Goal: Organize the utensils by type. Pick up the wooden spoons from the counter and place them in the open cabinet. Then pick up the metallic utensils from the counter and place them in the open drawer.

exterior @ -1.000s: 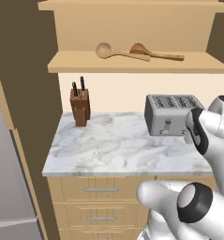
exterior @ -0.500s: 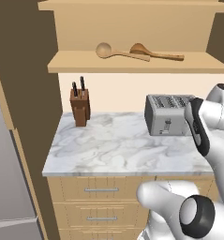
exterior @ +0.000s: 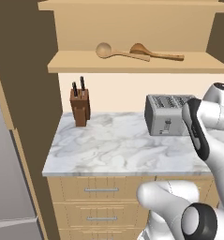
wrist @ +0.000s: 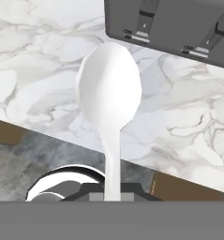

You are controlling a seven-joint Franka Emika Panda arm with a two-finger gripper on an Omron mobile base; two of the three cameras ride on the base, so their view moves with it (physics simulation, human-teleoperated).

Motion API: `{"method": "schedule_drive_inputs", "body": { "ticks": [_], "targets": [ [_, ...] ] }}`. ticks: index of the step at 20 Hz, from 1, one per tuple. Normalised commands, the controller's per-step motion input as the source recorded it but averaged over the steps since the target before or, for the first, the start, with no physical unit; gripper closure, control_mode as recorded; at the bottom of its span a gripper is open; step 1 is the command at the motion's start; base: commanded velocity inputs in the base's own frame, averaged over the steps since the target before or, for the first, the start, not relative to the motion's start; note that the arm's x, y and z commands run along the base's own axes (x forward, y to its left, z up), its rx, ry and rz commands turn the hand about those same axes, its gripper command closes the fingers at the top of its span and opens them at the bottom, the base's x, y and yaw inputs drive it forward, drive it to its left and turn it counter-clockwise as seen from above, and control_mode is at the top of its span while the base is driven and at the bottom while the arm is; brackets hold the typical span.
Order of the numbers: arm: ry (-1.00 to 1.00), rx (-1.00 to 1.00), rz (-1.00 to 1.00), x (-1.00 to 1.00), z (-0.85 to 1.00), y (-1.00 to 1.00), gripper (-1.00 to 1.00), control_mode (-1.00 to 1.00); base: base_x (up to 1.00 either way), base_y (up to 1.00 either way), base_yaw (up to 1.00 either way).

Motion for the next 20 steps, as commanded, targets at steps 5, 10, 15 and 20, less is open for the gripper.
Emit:
{"method": "schedule_drive_inputs", "body": {
  "ticks": [5, 10, 15, 20],
  "targets": [
    [0.0, 0.01, 0.0, -0.05, 0.0, 0.0, 1.0, 1.0, -0.25, 0.0, 0.0],
    [0.0, 0.0, 0.0, 0.0, 0.0, 0.0, 1.0, 1.0, -0.78, 0.22, -0.01],
    [0.0, 0.0, 0.0, 0.0, 0.0, 0.0, 1.0, 1.0, -0.72, 0.53, -0.35],
    [0.0, 0.0, 0.0, 0.0, 0.0, 0.0, 1.0, 1.0, -0.36, 0.24, -0.97]
  ]
}}
